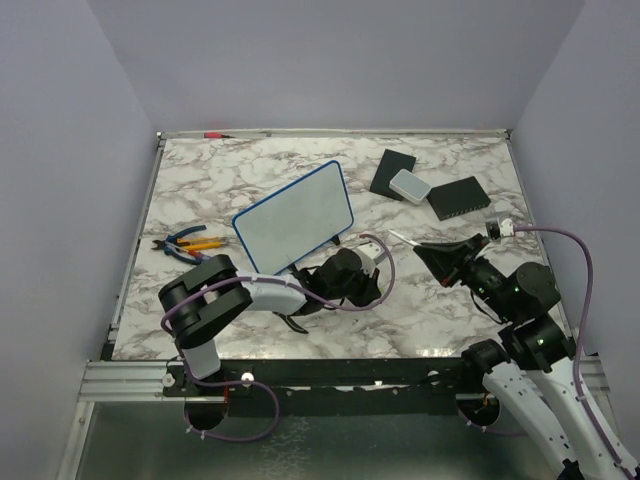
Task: Write a sentence on the whiteboard
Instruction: Place the pen cap at the center of the board.
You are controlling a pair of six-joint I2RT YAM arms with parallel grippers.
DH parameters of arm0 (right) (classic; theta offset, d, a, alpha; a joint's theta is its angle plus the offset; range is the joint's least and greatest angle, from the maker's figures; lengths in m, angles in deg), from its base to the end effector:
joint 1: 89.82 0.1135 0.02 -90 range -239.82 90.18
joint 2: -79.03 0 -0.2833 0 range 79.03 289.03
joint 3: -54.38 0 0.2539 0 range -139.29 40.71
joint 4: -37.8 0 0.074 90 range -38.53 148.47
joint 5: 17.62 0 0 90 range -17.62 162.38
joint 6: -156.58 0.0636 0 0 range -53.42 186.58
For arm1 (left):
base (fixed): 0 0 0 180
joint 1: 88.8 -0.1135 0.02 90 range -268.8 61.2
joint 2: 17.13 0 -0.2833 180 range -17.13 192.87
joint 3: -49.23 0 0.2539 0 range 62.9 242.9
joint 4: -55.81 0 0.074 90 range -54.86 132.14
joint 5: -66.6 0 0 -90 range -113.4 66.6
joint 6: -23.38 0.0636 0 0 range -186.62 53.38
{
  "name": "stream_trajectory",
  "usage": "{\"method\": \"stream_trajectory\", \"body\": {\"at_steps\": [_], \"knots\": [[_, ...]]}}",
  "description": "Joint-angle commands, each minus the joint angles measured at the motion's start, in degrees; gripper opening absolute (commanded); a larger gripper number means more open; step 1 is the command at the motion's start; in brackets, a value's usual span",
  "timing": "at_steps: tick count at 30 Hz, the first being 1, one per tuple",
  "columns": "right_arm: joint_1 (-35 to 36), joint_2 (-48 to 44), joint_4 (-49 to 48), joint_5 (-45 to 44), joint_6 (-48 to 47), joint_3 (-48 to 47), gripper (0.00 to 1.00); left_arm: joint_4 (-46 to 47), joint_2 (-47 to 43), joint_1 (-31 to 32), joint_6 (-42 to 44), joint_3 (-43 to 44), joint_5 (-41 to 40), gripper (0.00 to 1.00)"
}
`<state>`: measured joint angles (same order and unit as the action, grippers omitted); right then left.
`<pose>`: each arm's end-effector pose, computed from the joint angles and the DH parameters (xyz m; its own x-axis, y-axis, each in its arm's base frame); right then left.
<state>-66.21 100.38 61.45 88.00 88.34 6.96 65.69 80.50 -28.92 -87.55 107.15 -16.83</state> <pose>0.1025 0.0635 0.3339 -0.1984 0.3029 -0.9321 -0.6015 0.7132 0.3598 0.1804 -0.3254 0.1638 -0.5579 0.2545 -0.7899 0.7599 0.5391 -0.3631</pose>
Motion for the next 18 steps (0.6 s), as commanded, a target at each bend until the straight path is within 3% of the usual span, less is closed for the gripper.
{"method": "stream_trajectory", "body": {"at_steps": [1,8,18], "knots": [[-0.16,0.18,-0.36,-1.67,-0.93,0.77,0.01,3.52,3.29,0.15,1.80,2.59,-2.02,0.04],[-0.23,0.11,-1.01,-2.76,-1.02,1.50,0.01,3.43,7.26,0.15,2.19,3.08,-2.91,0.23],[-0.18,-0.63,0.36,-4.10,-0.87,1.25,0.01,3.43,6.17,0.11,1.95,2.45,-5.82,0.60]]}}
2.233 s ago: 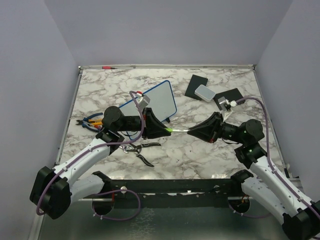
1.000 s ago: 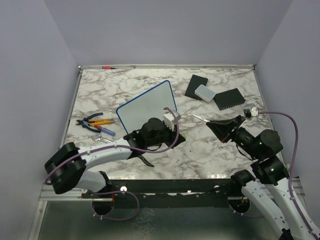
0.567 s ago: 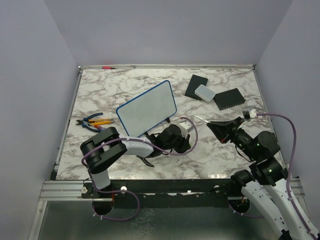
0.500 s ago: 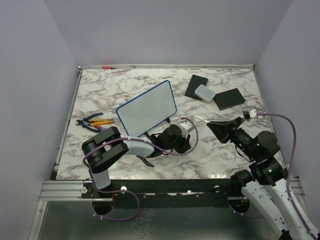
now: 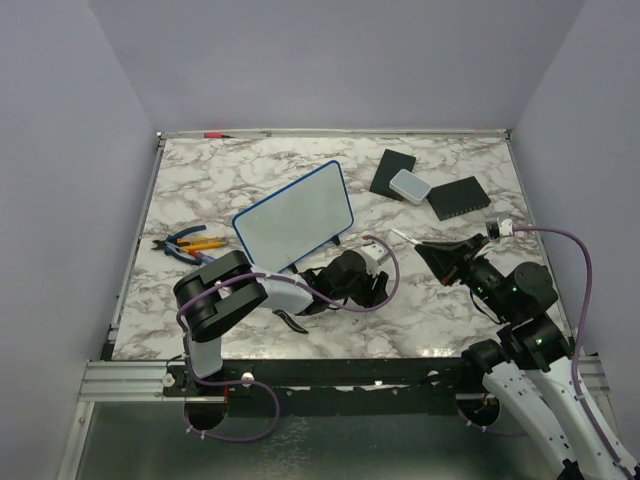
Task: Write a sentence on the whiteboard
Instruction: Place the pen cap at the center of the board.
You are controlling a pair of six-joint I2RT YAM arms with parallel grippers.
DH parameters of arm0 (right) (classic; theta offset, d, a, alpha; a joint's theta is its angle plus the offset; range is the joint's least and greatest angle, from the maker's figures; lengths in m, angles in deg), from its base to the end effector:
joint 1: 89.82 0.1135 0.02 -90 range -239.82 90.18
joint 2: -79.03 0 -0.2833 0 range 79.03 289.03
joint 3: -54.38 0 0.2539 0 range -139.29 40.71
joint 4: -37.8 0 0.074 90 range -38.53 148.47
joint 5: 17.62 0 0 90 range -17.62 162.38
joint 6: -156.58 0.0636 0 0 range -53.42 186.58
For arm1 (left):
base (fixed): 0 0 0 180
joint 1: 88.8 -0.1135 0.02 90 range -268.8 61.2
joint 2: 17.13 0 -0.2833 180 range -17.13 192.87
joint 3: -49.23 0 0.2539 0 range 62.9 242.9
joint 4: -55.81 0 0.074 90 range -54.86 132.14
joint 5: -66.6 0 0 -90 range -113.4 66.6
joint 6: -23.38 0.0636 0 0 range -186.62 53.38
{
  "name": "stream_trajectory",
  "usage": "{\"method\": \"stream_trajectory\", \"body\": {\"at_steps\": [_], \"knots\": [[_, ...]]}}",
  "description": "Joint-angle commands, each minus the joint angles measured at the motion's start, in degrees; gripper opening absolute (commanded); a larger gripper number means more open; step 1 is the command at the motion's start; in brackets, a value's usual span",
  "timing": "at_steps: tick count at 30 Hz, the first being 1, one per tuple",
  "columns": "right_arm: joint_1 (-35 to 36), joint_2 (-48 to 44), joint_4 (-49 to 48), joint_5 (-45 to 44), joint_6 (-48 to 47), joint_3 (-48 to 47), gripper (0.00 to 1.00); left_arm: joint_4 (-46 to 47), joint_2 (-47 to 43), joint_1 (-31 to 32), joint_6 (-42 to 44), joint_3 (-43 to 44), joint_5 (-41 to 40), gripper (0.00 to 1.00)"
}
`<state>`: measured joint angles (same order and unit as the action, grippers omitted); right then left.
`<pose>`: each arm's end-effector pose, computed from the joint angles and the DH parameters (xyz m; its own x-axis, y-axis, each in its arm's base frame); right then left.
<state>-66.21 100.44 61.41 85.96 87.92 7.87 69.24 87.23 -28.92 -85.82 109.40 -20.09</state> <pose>0.1058 0.0625 0.3282 -0.1977 0.2996 -0.9333 -0.5716 0.7383 0.3581 0.1928 -0.3396 0.1406 -0.5345 0.2671 -0.8018 0.7546 0.5781 -0.3105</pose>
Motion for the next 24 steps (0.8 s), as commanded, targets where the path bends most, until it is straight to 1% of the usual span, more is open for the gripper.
{"method": "stream_trajectory", "body": {"at_steps": [1,2,3,6,8,10,17,18,21,24], "knots": [[-0.18,-0.81,0.50,-2.28,-0.51,0.32,0.01,-0.11,-1.14,0.11,0.25,-0.03,-2.45,0.66],[-0.18,-1.06,0.52,-2.55,-0.45,0.33,0.01,0.07,-1.85,0.07,0.72,-0.35,-1.16,0.71],[-0.16,-1.24,0.52,-2.91,-0.36,0.32,0.01,0.18,-2.50,0.12,1.34,-0.41,-0.36,0.74],[-0.15,-1.71,0.80,-3.96,0.38,0.32,0.01,-0.47,-4.39,-0.29,0.51,-0.69,0.74,0.79],[-0.23,-2.19,0.67,-4.86,0.95,0.32,0.01,-1.22,-5.76,-0.88,-0.91,-0.75,1.37,0.80],[-0.16,-2.97,0.49,-5.73,1.18,0.36,0.01,-3.85,-7.50,-1.39,-2.21,-0.16,1.89,0.80],[-0.15,-5.94,0.14,-10.61,2.23,0.67,0.01,-14.45,-17.78,-3.01,1.50,3.05,2.50,0.81],[-0.17,-6.12,-0.05,-10.75,2.49,0.74,0.01,-15.56,-19.12,-4.12,1.64,3.14,3.16,0.81],[-0.20,-6.60,-1.25,-10.19,3.24,1.21,0.01,-17.18,-23.68,-9.82,-0.05,2.69,8.91,0.81],[-0.16,-6.58,-1.91,-9.53,3.85,1.42,0.01,-21.48,-29.22,-12.50,1.82,4.67,9.66,0.81]]}}
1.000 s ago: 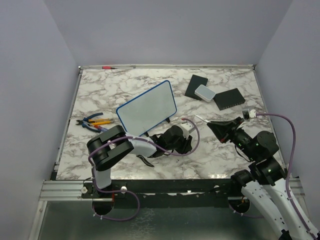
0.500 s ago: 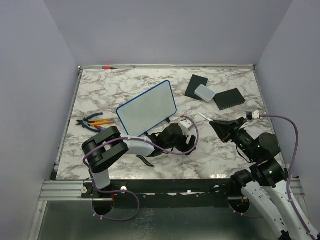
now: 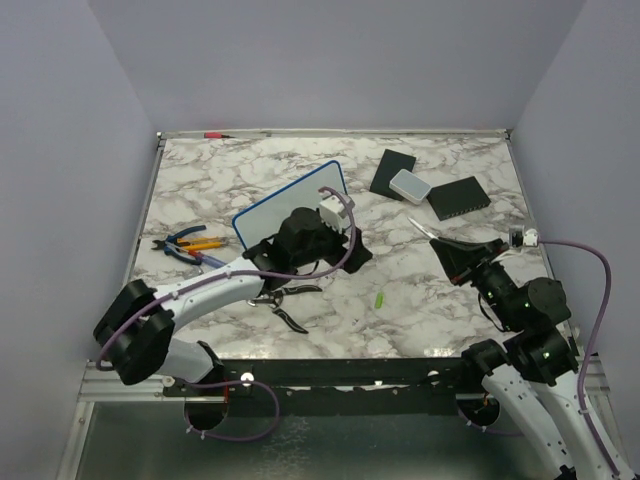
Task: Write a sentence on the whiteboard
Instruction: Place the pen cap at the center of the board, then write a sentence on the whiteboard.
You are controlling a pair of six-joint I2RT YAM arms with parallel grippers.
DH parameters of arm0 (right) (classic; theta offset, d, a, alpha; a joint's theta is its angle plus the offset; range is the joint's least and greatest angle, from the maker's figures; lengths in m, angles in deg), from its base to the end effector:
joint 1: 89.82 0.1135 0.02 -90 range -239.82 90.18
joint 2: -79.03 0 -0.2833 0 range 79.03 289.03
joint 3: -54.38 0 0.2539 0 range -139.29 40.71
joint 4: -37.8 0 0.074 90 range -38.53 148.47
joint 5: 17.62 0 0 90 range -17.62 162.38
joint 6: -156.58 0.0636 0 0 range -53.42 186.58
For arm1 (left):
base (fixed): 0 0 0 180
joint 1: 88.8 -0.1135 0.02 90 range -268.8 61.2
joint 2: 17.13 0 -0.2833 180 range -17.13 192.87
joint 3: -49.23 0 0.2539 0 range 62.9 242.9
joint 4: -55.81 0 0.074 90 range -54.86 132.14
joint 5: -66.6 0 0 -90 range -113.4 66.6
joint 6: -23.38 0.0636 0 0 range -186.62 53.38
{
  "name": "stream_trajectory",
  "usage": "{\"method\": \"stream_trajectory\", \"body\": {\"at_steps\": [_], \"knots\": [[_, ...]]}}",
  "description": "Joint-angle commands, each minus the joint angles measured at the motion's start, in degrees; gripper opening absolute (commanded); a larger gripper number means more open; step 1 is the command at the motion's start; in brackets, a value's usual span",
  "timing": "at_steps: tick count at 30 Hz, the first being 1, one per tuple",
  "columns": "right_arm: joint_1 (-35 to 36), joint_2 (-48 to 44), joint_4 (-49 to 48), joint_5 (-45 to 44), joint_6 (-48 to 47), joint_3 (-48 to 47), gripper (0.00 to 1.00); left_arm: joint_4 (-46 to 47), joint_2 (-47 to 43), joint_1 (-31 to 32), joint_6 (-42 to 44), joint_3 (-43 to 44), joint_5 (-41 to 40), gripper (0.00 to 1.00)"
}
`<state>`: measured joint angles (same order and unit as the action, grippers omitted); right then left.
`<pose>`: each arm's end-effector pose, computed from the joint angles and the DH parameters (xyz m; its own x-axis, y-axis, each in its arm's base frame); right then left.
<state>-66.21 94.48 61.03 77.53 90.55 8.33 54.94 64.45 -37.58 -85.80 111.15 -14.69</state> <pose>0.0909 0.0460 0.3358 -0.0878 0.4032 -0.9109 -0.4868 0.7804 0.3924 0.2091 -0.2756 0.2603 -0.4898 0.0911 -0.8671 0.7395 0.5701 -0.3578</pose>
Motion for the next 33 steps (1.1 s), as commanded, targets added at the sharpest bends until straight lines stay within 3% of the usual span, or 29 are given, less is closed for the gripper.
{"method": "stream_trajectory", "body": {"at_steps": [1,8,11,15,20,26,33], "knots": [[-0.17,-0.66,-1.64,-0.98,1.36,1.00,0.01,-9.00,-8.06,-4.34,3.05,3.96,4.24,0.81],[-0.21,0.35,-2.18,0.47,1.61,1.12,0.01,-19.02,-15.80,-14.89,7.23,10.07,6.08,0.81],[-0.21,1.15,-2.45,1.54,1.61,1.00,0.01,-21.63,-18.33,-22.96,9.08,11.14,7.24,0.81],[-0.16,2.62,-3.57,4.03,1.64,1.02,0.01,-21.92,-20.05,-35.34,7.90,10.29,13.06,0.81],[-0.17,6.05,-4.79,8.49,0.23,0.61,0.01,-21.40,-23.21,-45.74,3.58,5.21,14.40,0.81],[-0.16,12.85,-9.75,13.51,-1.69,0.25,0.01,-20.98,-27.09,-50.69,1.98,0.26,14.15,0.82],[1.70,23.11,-27.93,16.41,1.76,3.63,0.01,-18.07,-28.70,-52.45,0.06,-4.89,18.46,0.79]]}}
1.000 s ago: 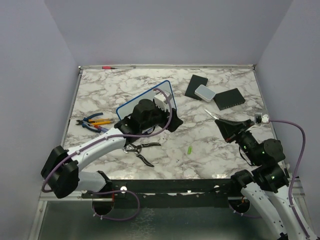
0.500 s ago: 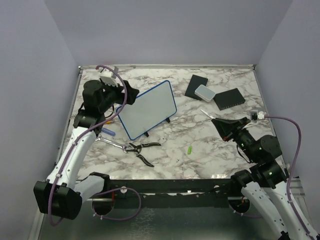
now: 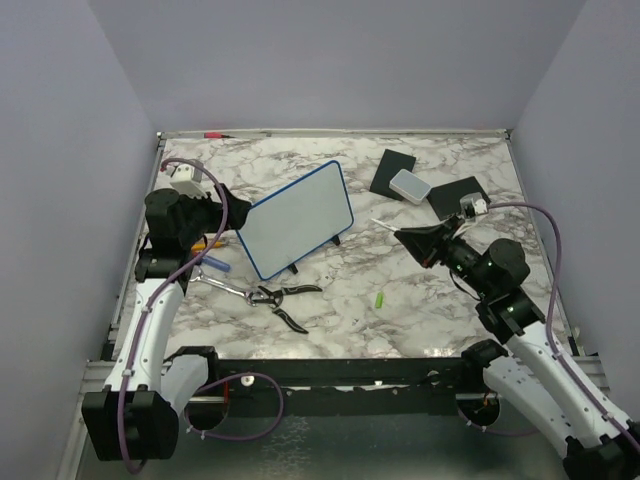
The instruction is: Write a sentence on the whiteboard
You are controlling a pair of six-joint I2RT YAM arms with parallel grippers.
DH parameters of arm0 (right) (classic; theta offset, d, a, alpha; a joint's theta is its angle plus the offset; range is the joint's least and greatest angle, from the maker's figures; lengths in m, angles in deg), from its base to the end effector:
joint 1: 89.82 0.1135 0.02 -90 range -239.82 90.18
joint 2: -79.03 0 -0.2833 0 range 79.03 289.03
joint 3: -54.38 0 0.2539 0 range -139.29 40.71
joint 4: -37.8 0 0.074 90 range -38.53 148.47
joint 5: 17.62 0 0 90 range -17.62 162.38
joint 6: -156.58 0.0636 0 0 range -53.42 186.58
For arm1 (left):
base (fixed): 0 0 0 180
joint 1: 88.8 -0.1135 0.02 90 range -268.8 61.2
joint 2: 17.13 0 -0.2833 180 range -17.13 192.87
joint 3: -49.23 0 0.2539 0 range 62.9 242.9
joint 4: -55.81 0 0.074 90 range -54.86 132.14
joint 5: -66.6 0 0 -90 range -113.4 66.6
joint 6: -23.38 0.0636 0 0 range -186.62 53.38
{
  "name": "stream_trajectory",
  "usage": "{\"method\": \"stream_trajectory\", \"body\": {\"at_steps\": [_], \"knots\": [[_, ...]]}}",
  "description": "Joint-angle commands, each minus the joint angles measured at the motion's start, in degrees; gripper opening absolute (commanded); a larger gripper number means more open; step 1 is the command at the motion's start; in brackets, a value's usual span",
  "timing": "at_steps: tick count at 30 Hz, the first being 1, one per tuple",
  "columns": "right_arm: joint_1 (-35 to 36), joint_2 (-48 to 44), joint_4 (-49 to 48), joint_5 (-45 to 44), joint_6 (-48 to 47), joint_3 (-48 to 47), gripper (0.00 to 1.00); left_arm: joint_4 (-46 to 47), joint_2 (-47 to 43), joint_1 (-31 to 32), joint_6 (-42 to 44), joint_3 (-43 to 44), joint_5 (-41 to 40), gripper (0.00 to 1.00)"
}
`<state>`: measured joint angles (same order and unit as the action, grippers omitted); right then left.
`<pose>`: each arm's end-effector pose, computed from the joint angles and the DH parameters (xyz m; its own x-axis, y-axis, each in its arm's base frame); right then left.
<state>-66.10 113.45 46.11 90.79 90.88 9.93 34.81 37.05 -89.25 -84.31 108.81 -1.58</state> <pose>0.1481 0.0870 0.3219 -0.2510 0.3162 -0.9149 -0.6226 0.6710 0.4027 0.2353 -0.0218 0.3313 -0.3628 -0.2850 -0.8872 0.2524 0.8865 -0.3879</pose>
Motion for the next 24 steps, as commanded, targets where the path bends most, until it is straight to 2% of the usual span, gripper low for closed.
{"method": "stream_trajectory", "body": {"at_steps": [1,6,12,19,24], "knots": [[2.88,5.74,-14.52,2.17,1.10,1.88,0.01,2.05,-1.41,-0.87,-1.12,-2.84,5.71,0.78],[11.89,15.66,-21.35,-4.36,-1.71,-0.75,0.01,0.78,-1.82,-0.96,0.57,-4.43,4.92,0.69],[20.02,29.80,-28.97,-7.54,-3.44,-6.65,0.01,0.21,-3.19,-0.74,1.51,-6.04,5.21,0.59],[25.32,44.83,-34.09,-8.69,-5.90,-15.97,0.01,-4.57,-3.83,0.28,4.29,-5.44,-2.34,0.49],[27.22,52.36,-34.13,-8.77,-7.85,-21.73,0.01,-4.96,-3.81,2.64,4.70,-5.30,-3.66,0.42]]}}
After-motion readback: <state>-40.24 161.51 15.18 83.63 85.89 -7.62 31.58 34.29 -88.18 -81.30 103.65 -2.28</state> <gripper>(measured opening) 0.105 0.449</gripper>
